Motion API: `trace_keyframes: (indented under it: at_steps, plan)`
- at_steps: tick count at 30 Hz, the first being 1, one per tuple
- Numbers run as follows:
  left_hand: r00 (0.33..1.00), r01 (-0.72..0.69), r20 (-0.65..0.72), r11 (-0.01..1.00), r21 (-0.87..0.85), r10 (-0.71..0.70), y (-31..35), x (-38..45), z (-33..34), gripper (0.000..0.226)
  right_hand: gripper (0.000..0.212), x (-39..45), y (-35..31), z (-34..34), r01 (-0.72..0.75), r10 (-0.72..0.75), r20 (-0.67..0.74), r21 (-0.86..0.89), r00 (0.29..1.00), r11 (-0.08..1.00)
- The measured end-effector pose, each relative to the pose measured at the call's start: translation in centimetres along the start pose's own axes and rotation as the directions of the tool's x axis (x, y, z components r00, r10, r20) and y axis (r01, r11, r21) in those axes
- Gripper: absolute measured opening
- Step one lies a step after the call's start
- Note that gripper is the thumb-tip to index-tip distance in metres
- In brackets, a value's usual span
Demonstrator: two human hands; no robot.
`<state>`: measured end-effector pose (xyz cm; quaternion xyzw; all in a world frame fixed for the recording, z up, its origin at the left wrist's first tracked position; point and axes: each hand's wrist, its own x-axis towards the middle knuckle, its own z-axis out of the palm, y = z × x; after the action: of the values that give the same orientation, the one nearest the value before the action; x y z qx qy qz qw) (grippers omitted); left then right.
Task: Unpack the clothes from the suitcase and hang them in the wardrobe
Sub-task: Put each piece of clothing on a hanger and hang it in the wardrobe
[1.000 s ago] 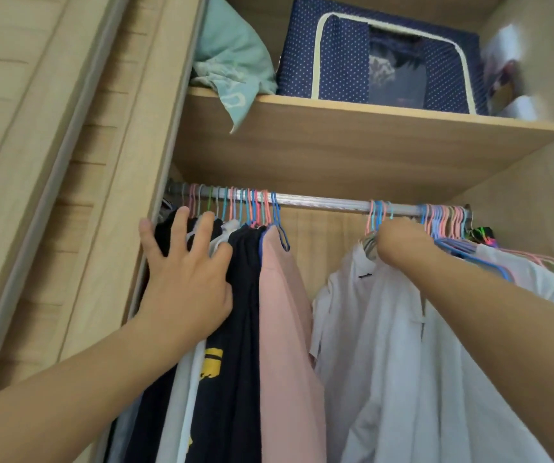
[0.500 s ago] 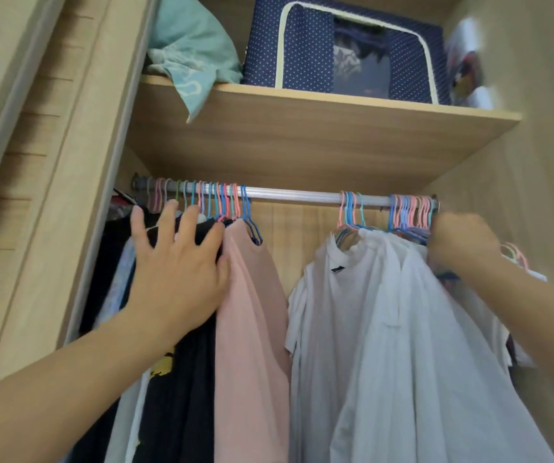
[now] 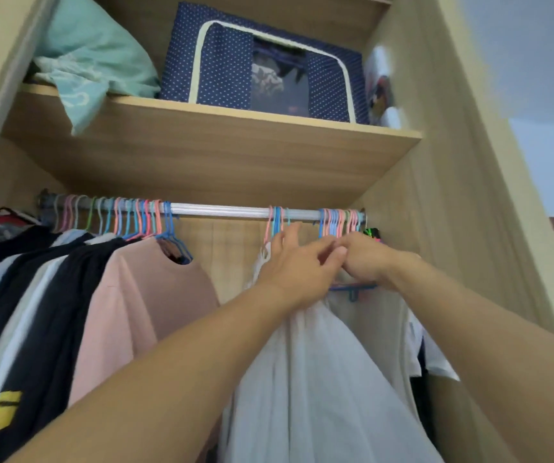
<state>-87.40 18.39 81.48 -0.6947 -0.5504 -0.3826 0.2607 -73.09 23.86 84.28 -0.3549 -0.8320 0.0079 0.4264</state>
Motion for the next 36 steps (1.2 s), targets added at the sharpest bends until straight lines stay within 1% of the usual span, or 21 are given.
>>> trace_keyframes:
  at_steps: [1,2,3,4,5,6,7,8,10,11,12,14,16,17,21,23,25,28,32,34,36]
  plan:
    - [0.999,-0.031,0.044,0.994,0.106,0.026,0.1,0.6,0.0,0.049,0.026,0.2,1.1,-0.5,0.001,-0.023,-0.099,-0.218,0.995,0.976]
    - [0.995,-0.054,0.089,0.972,0.228,0.035,0.1,0.6,-0.2,0.045,0.024,0.3,2.2,-0.9,-0.037,-0.068,-0.200,-0.480,0.977,0.877]
    - [0.993,-0.063,0.118,0.944,0.324,0.026,0.1,0.5,-0.5,0.039,0.025,0.3,3.3,-1.0,-0.094,-0.122,-0.262,-0.682,0.957,0.725]
    - [0.993,-0.052,0.121,0.927,0.372,0.008,-0.2,0.2,-0.7,0.034,0.029,0.0,3.8,-1.1,-0.146,-0.134,-0.270,-0.802,0.953,0.580]
    - [0.995,-0.035,0.099,0.922,0.386,-0.004,-0.6,-0.2,-0.9,0.031,0.036,0.0,4.2,-0.8,-0.162,-0.116,-0.247,-0.859,0.962,0.486]
    - [0.997,-0.005,0.072,0.927,0.374,-0.023,-1.2,-0.6,-1.2,0.029,0.043,-0.2,4.4,-0.5,-0.162,-0.093,-0.227,-0.877,0.970,0.453]
    - [0.998,0.022,0.046,0.935,0.354,-0.040,-1.9,-1.0,-1.6,0.027,0.046,-0.2,4.5,-0.4,-0.163,-0.085,-0.222,-0.883,0.971,0.440]
    - [0.998,0.044,0.027,0.940,0.338,-0.056,-2.6,-1.2,-1.9,0.026,0.043,-0.1,4.4,-0.4,-0.162,-0.106,-0.229,-0.886,0.968,0.434]
    - [0.995,0.082,0.026,0.940,0.331,-0.096,-3.8,-1.7,-2.5,0.026,0.035,0.1,4.1,-0.8,-0.161,-0.145,-0.244,-0.888,0.959,0.431]
    - [0.993,0.097,0.037,0.938,0.333,-0.116,-4.2,-1.8,-2.8,0.027,0.030,0.3,3.9,-0.9,-0.141,-0.142,-0.223,-0.890,0.964,0.434]
    - [0.990,0.108,0.051,0.939,0.326,-0.132,-4.4,-1.9,-3.1,0.030,0.026,0.3,3.6,-0.9,-0.120,-0.141,-0.204,-0.883,0.969,0.454]
    - [0.986,0.115,0.085,0.949,0.292,-0.145,-4.7,-2.2,-3.4,0.043,0.022,0.4,2.9,-0.9,-0.119,-0.120,-0.211,-0.843,0.970,0.524]
    - [0.986,0.109,0.095,0.962,0.250,-0.137,-4.8,-2.5,-3.4,0.054,0.022,0.7,1.9,-0.8,-0.123,-0.147,-0.244,-0.820,0.959,0.558]
    - [0.988,0.100,0.093,0.968,0.228,-0.124,-4.8,-2.8,-3.2,0.055,0.021,0.9,1.5,-0.7,-0.123,-0.150,-0.250,-0.813,0.957,0.570]
    - [0.993,0.027,0.107,0.981,0.194,-0.048,-5.1,-3.6,-2.6,0.050,0.020,2.2,-0.4,-0.8,-0.140,-0.079,-0.276,-0.691,0.958,0.710]
    - [0.992,0.005,0.123,0.980,0.201,-0.031,-5.5,-3.7,-2.7,0.049,0.022,2.5,-1.1,-1.4,-0.149,-0.064,-0.293,-0.649,0.954,0.746]
    - [0.991,-0.004,0.130,0.979,0.204,-0.023,-5.7,-3.7,-2.9,0.050,0.025,2.2,-1.5,-2.0,-0.169,-0.064,-0.328,-0.635,0.943,0.754]
    - [0.989,-0.032,0.145,0.972,0.232,-0.002,-5.5,-3.6,-3.1,0.051,0.025,1.3,-2.2,-2.7,-0.216,-0.080,-0.401,-0.640,0.913,0.737]
    - [0.990,-0.048,0.139,0.969,0.242,0.014,-5.5,-3.5,-3.0,0.055,0.028,0.5,-3.6,-2.6,-0.240,-0.011,-0.383,-0.600,0.924,0.763]
    - [0.991,-0.064,0.133,0.971,0.231,0.033,-5.4,-3.5,-2.8,0.053,0.025,-0.1,-4.3,-2.1,-0.232,-0.027,-0.396,-0.591,0.918,0.773]
    - [0.992,-0.052,0.125,0.975,0.215,0.026,-5.5,-3.7,-2.5,0.055,0.023,-1.1,-5.0,-1.7,-0.230,-0.061,-0.441,-0.576,0.896,0.785]
